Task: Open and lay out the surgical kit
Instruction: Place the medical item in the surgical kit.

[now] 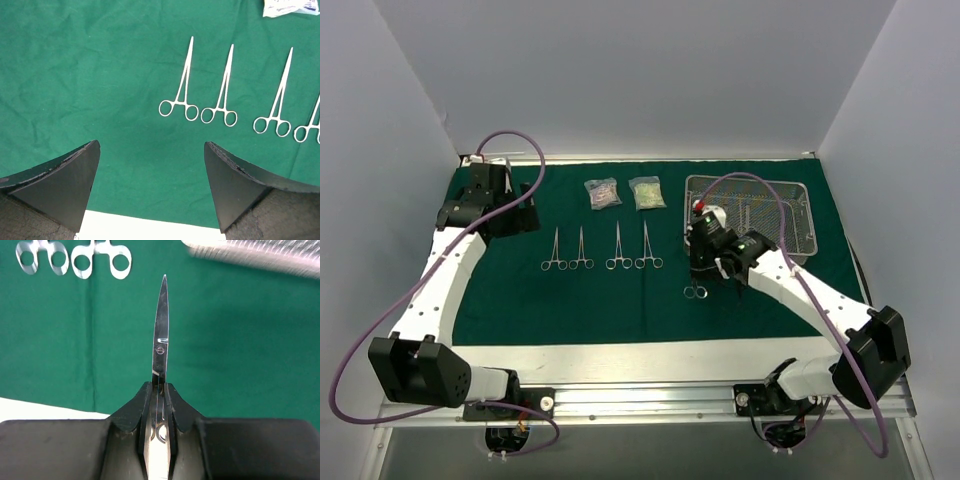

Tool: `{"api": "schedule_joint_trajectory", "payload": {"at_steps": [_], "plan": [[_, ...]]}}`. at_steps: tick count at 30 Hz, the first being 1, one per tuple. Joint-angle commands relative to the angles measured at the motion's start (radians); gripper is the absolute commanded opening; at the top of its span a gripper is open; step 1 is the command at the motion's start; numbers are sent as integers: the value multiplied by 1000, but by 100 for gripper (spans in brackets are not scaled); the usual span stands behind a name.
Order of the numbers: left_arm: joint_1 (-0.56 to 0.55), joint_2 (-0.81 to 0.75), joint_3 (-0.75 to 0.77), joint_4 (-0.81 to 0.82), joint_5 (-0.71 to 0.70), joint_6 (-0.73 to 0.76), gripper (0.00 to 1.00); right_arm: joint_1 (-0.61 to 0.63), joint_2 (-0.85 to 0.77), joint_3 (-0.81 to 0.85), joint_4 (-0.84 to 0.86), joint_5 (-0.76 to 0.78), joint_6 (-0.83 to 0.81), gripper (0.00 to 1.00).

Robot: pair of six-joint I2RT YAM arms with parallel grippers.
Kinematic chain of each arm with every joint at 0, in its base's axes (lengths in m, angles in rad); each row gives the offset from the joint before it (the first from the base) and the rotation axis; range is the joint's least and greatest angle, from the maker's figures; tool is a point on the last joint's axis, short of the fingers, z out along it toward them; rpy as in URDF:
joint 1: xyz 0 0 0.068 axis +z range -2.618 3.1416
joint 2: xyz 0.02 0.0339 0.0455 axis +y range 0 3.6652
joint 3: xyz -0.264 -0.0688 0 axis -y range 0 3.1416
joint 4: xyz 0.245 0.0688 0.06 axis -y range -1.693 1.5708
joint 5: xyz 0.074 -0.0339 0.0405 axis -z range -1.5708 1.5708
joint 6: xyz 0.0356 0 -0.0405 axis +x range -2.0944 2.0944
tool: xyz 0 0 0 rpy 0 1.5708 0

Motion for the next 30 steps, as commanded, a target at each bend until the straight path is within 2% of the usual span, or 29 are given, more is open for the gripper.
{"api": "schedule_joint_trajectory", "payload": {"at_steps": [1,9,16,21,30], "plan": [[-6,9,45,6,-16,-20,94,83,-11,-58,8,21,82,0],[-5,22,33,9,-37,-32,94,175,90,-109,110,-17,149,0],[-5,28,22,10,-40,-40,94,200,187,-129,98,50,195,0],[-5,22,7,18,-36,-40,94,191,183,-175,69,95,209,0],[-5,12,2,23,-30,-38,94,77,155,-233,83,107,120,0]]}}
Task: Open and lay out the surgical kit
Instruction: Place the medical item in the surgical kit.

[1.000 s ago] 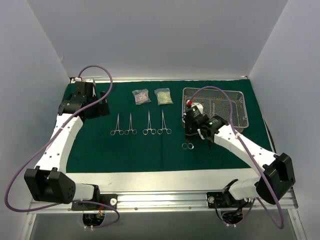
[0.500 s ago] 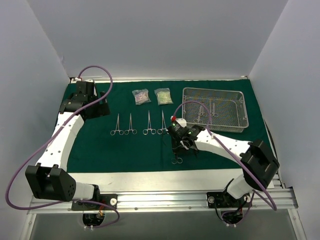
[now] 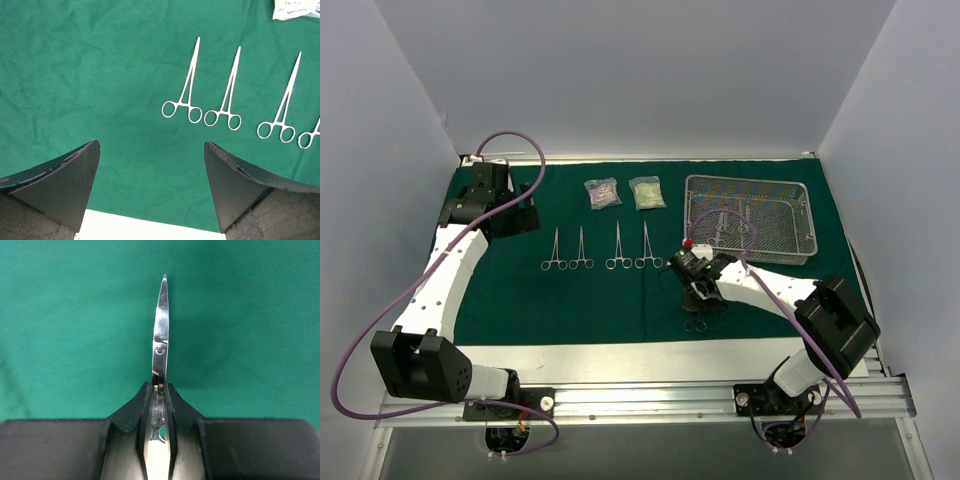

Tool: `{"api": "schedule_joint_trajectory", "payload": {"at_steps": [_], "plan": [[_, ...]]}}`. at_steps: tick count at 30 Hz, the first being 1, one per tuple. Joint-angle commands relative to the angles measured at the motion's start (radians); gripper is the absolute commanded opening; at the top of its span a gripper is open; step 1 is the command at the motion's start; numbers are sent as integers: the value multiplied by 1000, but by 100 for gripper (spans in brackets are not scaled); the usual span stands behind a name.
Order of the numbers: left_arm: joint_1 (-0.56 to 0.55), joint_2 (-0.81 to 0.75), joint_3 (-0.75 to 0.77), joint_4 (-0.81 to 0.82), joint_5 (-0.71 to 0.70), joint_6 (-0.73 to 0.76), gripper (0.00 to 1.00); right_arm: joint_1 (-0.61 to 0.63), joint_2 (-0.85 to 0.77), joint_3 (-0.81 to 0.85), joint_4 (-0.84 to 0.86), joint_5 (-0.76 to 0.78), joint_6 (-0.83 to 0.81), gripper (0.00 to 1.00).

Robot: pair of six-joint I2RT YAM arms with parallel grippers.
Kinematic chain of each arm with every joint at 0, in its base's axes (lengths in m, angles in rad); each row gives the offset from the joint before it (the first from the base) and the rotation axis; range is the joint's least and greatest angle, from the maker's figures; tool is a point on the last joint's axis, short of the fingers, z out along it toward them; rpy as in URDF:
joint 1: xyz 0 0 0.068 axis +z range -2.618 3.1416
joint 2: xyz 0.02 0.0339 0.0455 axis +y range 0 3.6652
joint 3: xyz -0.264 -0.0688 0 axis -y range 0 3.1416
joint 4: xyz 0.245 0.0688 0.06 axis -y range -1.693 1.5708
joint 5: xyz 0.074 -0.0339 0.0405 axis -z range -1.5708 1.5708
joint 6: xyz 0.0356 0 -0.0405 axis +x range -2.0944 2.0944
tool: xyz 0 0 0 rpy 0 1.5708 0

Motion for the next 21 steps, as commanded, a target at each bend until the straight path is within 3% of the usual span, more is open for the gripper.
{"api": "schedule_joint_trajectory", "payload": {"at_steps": [1,9,21], "plan": [[-5,-16,2,23,-1,-12,94,-45,-53,-24,-22,45,-48,0],[-3,-22,2,23,0,-10,94,-100,-70,-29,20,26,-149,0],[-5,-30,-4,27,6,-6,94,-120,-25,-81,87,-2,-170,0]]}}
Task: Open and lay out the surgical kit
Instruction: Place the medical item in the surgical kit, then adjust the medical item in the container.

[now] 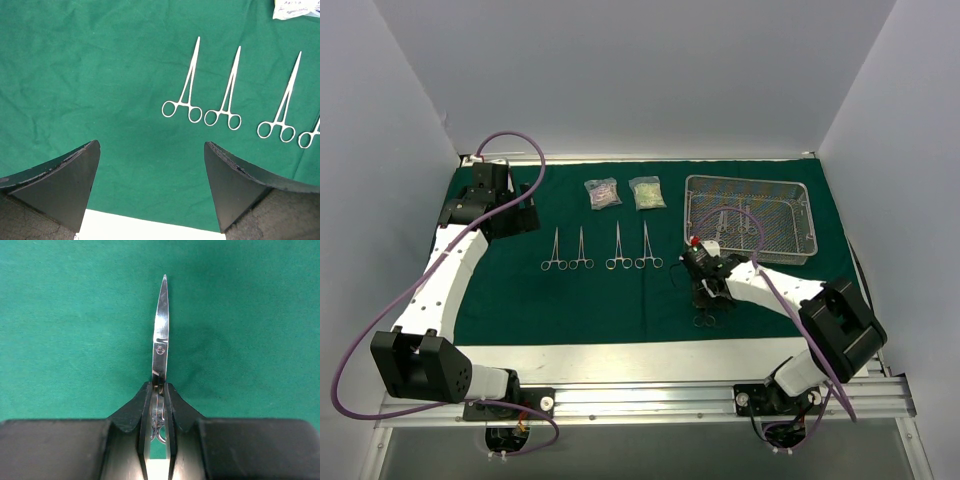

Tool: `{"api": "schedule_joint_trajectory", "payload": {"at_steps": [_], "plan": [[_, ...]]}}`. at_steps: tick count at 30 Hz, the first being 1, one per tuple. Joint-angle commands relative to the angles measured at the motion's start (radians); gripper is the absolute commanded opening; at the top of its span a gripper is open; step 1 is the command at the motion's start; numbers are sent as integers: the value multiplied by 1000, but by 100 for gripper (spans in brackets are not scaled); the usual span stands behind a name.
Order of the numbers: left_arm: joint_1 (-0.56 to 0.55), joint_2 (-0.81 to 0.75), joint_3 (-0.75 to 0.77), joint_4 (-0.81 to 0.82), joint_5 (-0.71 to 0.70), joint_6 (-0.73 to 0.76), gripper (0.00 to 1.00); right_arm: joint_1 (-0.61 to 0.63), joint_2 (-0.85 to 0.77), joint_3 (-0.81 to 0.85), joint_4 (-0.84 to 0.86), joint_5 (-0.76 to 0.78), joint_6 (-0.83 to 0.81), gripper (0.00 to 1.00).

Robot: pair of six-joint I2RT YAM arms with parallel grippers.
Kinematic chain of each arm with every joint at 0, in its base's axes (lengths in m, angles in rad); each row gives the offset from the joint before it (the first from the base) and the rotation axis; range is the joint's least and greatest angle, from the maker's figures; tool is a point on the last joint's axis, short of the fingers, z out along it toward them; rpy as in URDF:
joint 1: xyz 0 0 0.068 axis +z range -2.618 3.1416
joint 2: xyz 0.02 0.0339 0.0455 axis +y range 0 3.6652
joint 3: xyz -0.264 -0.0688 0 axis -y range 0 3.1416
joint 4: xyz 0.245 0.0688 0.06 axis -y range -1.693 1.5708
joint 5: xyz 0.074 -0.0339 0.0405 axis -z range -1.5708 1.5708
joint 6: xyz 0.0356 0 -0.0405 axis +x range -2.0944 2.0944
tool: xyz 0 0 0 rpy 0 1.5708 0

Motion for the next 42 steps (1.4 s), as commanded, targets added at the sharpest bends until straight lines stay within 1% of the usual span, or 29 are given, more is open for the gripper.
{"api": "schedule_joint_trajectory", "payload": {"at_steps": [1,12,14,15,17,19,21,24,26,31,34,36,38,39,41,42], "plan": [[-5,-30,-3,27,7,-6,94,-13,10,-18,9,-4,-11,0],[-3,-27,-5,28,8,-5,94,-30,22,-53,58,-38,25,0],[-5,-27,-5,28,8,-5,94,-32,20,-55,55,-35,25,4],[-5,-26,-5,30,8,-5,94,-33,16,-53,52,-33,26,13],[-3,-25,-3,28,8,-5,94,-35,1,-47,38,-29,26,21],[-5,-25,-2,28,8,-5,94,-36,-13,-24,21,-21,29,24],[-3,-24,-2,27,8,-5,94,-36,-36,2,-20,-13,31,30],[-5,-24,1,27,8,-5,94,-36,-81,77,-89,10,36,35],[-5,-22,1,27,7,-3,94,-36,-111,152,-141,30,37,39],[-3,-18,3,27,13,-5,94,-64,-124,322,-230,102,26,43],[-5,-19,4,24,18,-6,94,-134,-99,402,-247,116,-15,44],[-3,-22,4,24,18,-5,94,-205,-79,437,-244,122,-50,44],[-5,-27,1,21,16,-3,94,-258,-58,453,-221,108,-73,44],[-5,-27,1,19,16,-3,94,-312,-50,462,-212,93,-96,44],[-3,-35,-5,21,14,-3,94,-378,-14,487,-192,76,-121,44],[-5,-36,-8,22,16,-3,94,-395,2,496,-181,77,-129,43]]}}
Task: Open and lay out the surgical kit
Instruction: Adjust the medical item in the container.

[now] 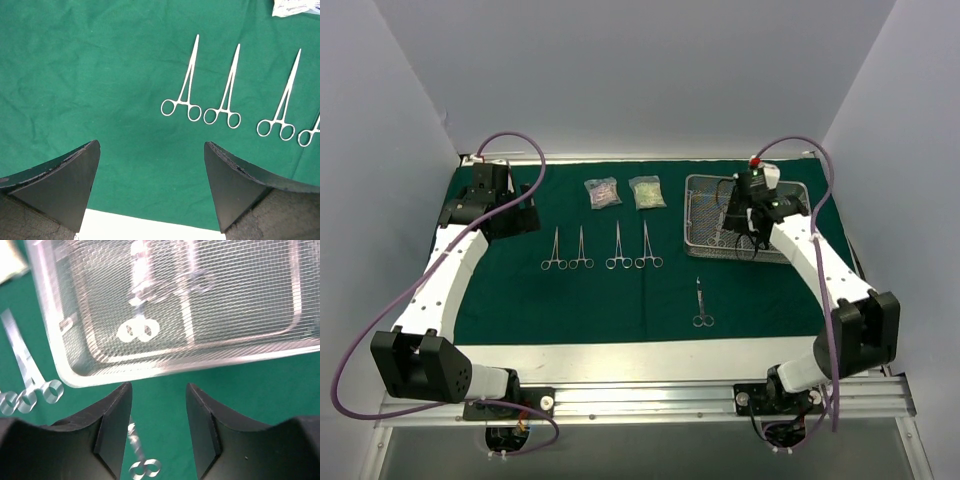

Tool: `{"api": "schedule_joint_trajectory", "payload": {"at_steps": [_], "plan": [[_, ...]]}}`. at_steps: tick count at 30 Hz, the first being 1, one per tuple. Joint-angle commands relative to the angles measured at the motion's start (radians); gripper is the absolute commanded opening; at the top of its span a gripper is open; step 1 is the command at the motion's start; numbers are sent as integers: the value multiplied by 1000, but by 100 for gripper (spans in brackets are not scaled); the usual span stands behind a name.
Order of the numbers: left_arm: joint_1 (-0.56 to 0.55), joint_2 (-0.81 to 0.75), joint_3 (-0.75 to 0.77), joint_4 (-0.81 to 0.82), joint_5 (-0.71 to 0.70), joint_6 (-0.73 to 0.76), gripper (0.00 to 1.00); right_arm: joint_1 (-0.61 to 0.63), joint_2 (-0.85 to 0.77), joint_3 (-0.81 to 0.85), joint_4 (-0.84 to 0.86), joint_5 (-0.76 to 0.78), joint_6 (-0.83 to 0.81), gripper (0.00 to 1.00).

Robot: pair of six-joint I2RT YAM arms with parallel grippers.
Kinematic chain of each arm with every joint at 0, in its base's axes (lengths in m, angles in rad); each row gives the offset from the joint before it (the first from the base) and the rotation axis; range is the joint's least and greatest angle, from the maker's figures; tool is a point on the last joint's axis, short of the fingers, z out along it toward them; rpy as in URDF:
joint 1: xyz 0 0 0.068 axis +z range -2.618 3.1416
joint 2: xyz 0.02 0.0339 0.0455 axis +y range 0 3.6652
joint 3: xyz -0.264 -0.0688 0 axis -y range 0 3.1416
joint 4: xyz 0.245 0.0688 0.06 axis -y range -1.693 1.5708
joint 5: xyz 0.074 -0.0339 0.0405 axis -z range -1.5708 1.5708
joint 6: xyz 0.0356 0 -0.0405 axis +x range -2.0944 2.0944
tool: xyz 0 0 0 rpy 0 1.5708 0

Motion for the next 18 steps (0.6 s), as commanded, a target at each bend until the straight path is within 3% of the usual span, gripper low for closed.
{"api": "schedule_joint_trajectory", "payload": {"at_steps": [1,6,13,18], "plan": [[-5,-34,-4,21,11,-4,94,-79,68,63,6,5,-66,43],[-3,-35,1,18,23,-5,94,-128,220,118,73,-24,-98,40],[-5,-45,2,1,21,2,94,-131,416,188,182,-96,-134,29],[-3,-52,-8,-5,20,-1,94,-125,487,207,225,-176,-118,29]]}}
